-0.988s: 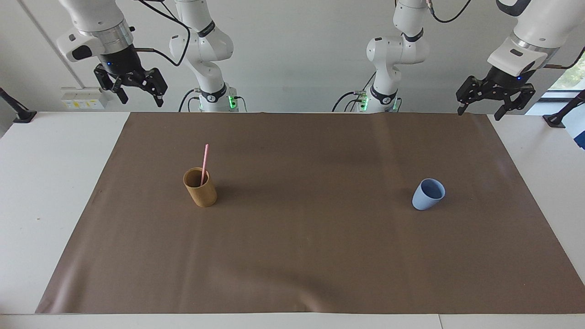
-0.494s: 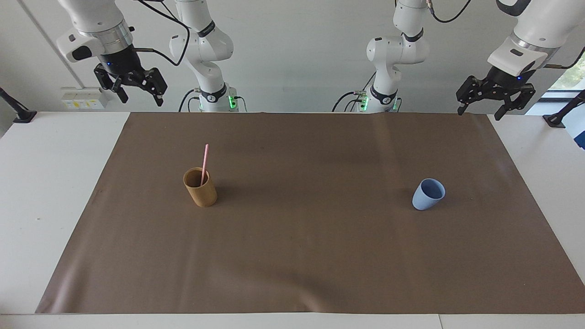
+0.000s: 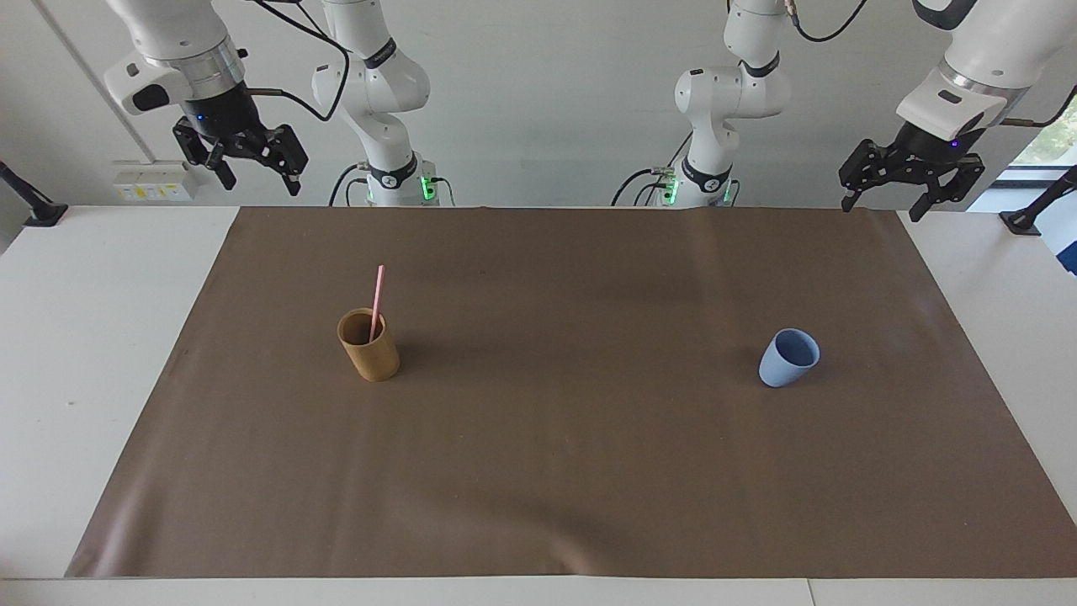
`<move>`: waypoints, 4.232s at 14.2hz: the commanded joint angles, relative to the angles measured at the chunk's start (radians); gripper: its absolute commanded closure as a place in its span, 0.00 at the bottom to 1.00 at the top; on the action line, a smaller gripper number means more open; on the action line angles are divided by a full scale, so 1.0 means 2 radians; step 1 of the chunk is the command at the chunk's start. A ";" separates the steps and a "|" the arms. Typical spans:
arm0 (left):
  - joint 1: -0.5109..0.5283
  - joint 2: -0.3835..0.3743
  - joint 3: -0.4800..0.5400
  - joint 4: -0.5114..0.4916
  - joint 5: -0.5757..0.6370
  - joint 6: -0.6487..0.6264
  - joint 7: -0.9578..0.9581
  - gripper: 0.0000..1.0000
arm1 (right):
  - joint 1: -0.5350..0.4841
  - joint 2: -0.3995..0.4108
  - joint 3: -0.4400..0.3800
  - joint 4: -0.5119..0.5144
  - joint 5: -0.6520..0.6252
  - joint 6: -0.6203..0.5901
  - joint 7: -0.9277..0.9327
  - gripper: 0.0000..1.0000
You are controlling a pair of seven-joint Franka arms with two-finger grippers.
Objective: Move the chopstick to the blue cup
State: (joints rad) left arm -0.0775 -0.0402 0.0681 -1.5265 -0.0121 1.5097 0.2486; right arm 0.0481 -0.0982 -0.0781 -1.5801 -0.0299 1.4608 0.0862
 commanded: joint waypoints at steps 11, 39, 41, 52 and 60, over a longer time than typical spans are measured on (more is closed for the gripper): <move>0.013 0.015 0.005 -0.189 0.007 0.237 -0.021 0.00 | -0.005 -0.016 -0.001 -0.015 0.008 -0.005 0.000 0.00; -0.087 0.118 0.005 -0.234 -0.061 0.391 -0.173 1.00 | -0.005 -0.019 -0.001 -0.019 0.009 -0.005 0.003 0.00; -0.136 0.115 0.005 -0.234 -0.026 0.391 -0.249 1.00 | -0.005 -0.019 -0.001 -0.019 0.009 -0.005 0.003 0.00; -0.310 0.121 0.000 -0.248 -0.009 0.416 -0.439 1.00 | -0.006 -0.025 -0.002 -0.031 0.009 0.000 0.004 0.00; -0.307 0.103 0.002 -0.240 -0.010 0.414 -0.404 0.00 | -0.005 -0.026 -0.002 -0.034 0.008 0.001 -0.002 0.00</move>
State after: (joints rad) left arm -0.7032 0.2186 0.0628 -2.0050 -0.0508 2.3568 -0.5959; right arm 0.0464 -0.1217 -0.0824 -1.6122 -0.0299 1.4530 0.0862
